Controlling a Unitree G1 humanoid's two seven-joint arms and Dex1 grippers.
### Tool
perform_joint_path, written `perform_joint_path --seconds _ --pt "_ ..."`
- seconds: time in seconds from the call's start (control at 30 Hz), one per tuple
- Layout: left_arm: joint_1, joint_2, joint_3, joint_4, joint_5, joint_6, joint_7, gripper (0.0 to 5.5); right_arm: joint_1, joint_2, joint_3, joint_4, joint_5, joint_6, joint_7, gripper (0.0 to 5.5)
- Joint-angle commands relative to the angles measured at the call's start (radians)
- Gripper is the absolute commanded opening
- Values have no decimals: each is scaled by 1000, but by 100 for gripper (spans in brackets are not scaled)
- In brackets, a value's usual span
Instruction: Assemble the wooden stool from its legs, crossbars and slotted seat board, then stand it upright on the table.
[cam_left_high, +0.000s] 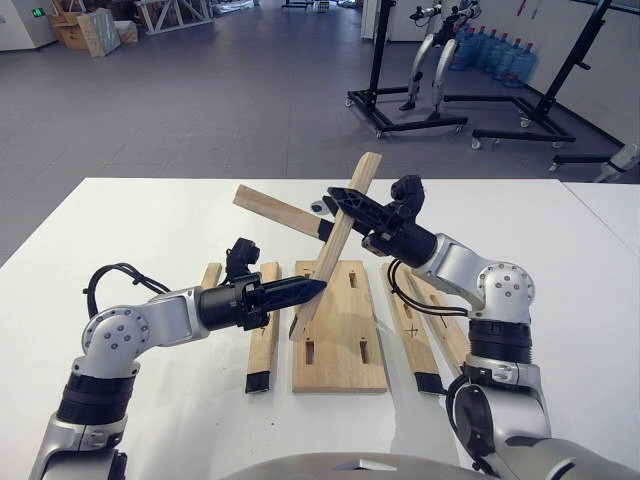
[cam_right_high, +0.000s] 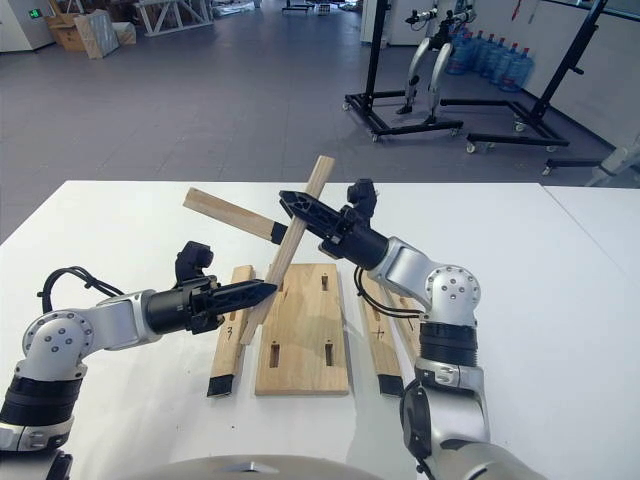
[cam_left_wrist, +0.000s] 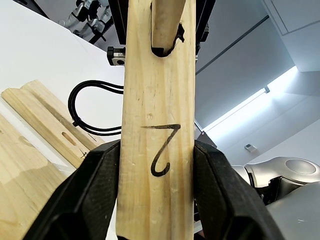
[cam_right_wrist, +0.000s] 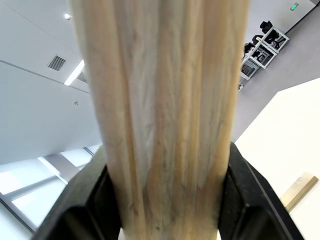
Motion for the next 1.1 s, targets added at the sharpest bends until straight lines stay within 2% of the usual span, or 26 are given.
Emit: perform_joint_path --seconds 0.03,0.27,0.43,0.63,0.83,0.97,1.1 --pt "-6 2 10 -33 25 -8 11 271 4 -8 8 -6 -15 -7 5 207" --pt "2 9 47 -27 2 -2 49 377 4 -30 2 3 -67 -43 29 207" --pt "64 47 131 -16 15 -18 131 456 -39 -140 -17 76 -231 -166 157 207" --pt "87 14 154 -33 112 -81 202 456 -96 -220 34 130 -511 -406 298 207" --pt "101 -19 157 -35 158 -106 211 456 -140 -253 148 107 -627 -366 367 207" --pt "96 -32 159 -23 177 -111 220 456 -179 -197 107 170 -706 -515 323 207" --pt "97 -42 155 -17 205 -111 221 456 -210 -193 88 226 -738 -628 406 207"
